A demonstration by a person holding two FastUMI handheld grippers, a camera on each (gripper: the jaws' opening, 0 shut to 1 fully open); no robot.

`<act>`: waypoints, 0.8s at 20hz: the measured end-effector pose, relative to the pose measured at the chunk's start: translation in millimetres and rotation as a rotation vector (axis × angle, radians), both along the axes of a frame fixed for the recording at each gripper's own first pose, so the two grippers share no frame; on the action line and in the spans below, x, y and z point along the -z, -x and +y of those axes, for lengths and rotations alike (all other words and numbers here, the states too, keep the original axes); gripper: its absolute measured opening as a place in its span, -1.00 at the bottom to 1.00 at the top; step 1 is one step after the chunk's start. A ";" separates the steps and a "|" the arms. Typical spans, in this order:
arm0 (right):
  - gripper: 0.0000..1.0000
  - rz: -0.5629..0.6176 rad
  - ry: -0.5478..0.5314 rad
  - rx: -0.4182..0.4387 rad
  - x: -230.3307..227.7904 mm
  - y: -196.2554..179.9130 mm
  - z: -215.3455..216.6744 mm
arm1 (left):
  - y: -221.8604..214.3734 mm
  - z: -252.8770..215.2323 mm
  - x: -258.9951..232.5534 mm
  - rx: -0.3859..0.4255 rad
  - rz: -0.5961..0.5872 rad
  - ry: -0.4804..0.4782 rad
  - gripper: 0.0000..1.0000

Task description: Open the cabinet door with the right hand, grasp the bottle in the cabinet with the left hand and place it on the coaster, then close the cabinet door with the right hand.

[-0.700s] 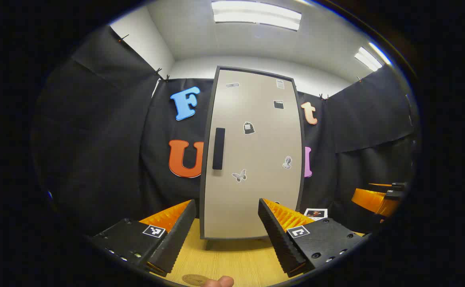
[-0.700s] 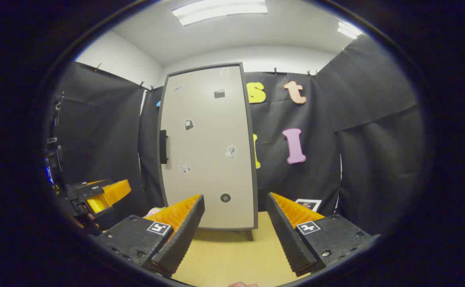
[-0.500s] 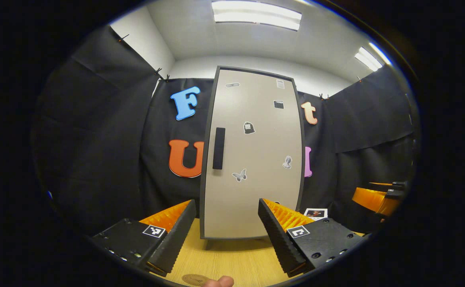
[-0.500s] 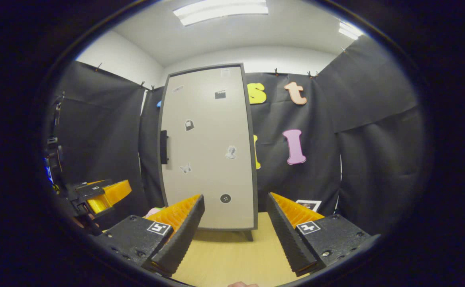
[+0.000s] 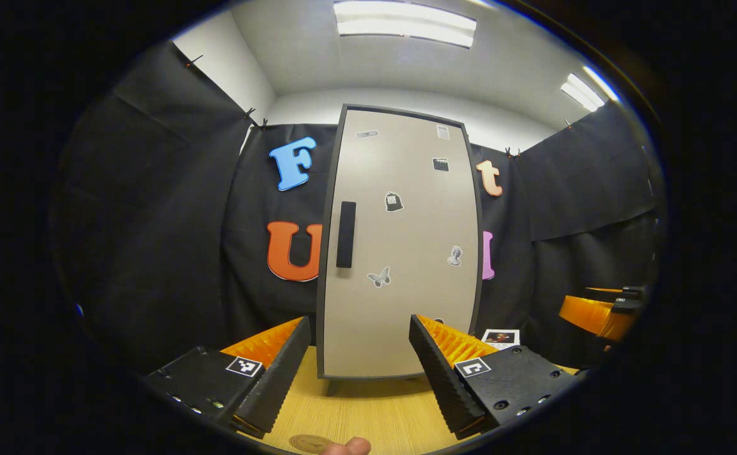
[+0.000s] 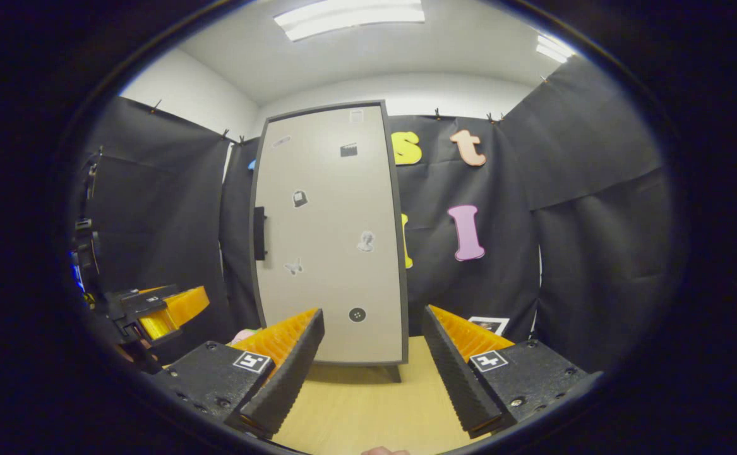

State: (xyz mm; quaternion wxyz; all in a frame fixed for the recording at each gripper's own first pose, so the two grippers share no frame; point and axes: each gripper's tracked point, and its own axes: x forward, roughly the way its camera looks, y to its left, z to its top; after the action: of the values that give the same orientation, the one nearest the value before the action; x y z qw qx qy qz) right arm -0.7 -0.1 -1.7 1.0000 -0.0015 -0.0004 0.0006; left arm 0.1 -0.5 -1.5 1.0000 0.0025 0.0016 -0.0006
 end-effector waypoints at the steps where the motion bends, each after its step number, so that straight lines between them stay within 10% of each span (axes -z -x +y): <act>1: 0.99 0.002 0.001 0.000 0.5 -0.2 -0.4 | -0.2 0.4 1.1 0.000 0.002 0.000 0.89; 16: 0.99 -0.021 0.018 -0.184 -34.8 -35.3 41.0 | 3.4 1.5 9.0 0.003 0.007 -0.026 0.89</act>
State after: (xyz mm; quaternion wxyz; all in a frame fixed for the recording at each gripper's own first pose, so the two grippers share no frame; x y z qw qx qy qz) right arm 34.6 40.9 33.1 0.9956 -0.0104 -0.0112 0.0923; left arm -3.3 1.0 -10.5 0.9999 0.0156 0.0049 -0.0023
